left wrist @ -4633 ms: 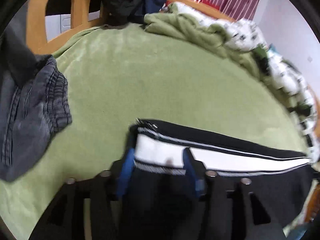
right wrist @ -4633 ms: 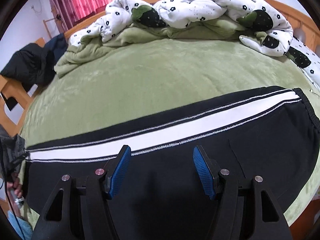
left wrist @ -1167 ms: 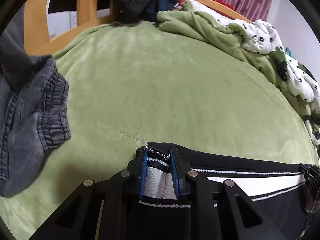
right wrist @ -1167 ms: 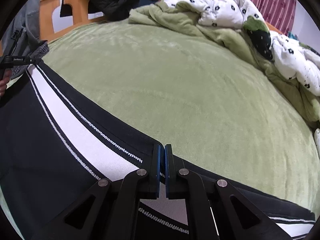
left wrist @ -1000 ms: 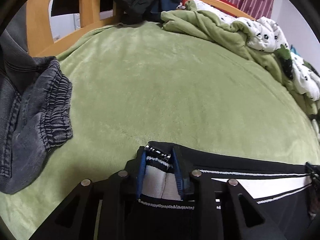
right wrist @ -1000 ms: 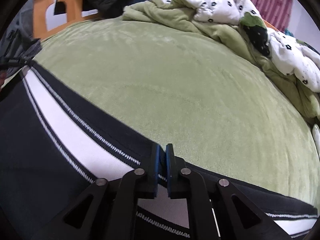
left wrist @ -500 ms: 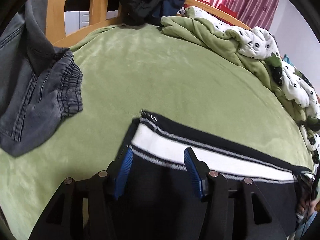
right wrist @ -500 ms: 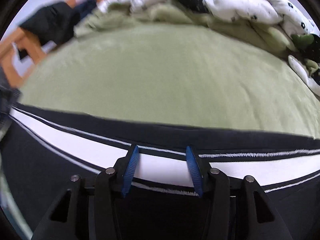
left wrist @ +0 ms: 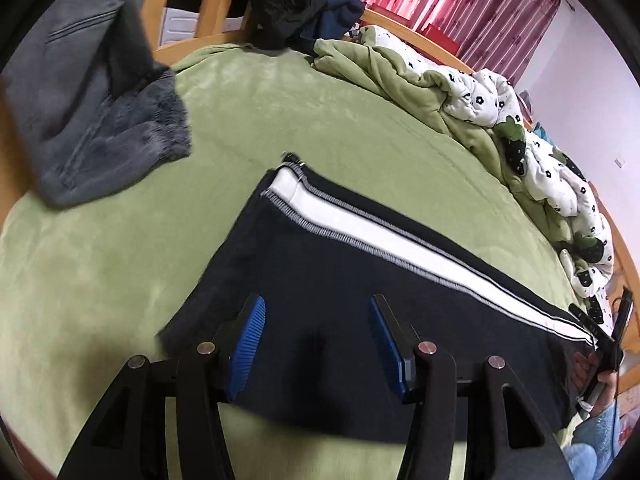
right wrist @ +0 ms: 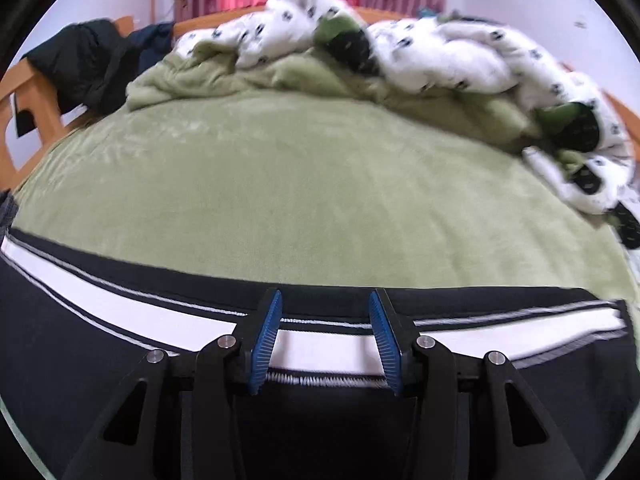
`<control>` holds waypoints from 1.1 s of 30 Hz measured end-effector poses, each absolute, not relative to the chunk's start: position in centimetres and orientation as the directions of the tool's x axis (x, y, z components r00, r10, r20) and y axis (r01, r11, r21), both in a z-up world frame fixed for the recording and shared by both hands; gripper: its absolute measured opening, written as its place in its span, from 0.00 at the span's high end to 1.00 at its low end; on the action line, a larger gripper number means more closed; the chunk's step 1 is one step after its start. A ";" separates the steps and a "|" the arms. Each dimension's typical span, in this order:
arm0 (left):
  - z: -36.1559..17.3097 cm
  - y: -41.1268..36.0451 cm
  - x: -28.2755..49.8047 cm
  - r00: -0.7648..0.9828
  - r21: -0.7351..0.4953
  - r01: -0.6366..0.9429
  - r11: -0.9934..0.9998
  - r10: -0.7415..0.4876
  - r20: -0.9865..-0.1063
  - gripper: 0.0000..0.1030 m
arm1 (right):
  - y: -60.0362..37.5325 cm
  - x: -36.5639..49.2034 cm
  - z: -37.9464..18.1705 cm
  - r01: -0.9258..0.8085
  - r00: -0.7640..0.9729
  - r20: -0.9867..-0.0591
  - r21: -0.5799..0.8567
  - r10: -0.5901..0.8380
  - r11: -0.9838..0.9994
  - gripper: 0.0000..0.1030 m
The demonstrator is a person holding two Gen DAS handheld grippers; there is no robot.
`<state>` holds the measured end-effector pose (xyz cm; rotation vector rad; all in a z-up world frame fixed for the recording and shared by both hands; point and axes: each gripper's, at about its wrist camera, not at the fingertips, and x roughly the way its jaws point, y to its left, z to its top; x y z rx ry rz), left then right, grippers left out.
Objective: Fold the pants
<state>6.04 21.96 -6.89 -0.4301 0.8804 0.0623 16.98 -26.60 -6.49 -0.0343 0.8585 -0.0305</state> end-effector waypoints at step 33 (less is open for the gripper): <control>-15.1 27.9 3.3 0.748 -0.675 -0.391 0.626 -0.211 -0.630 0.52 | -25.4 3.9 -2.5 0.101 0.604 -0.796 0.121 0.036 0.988 0.56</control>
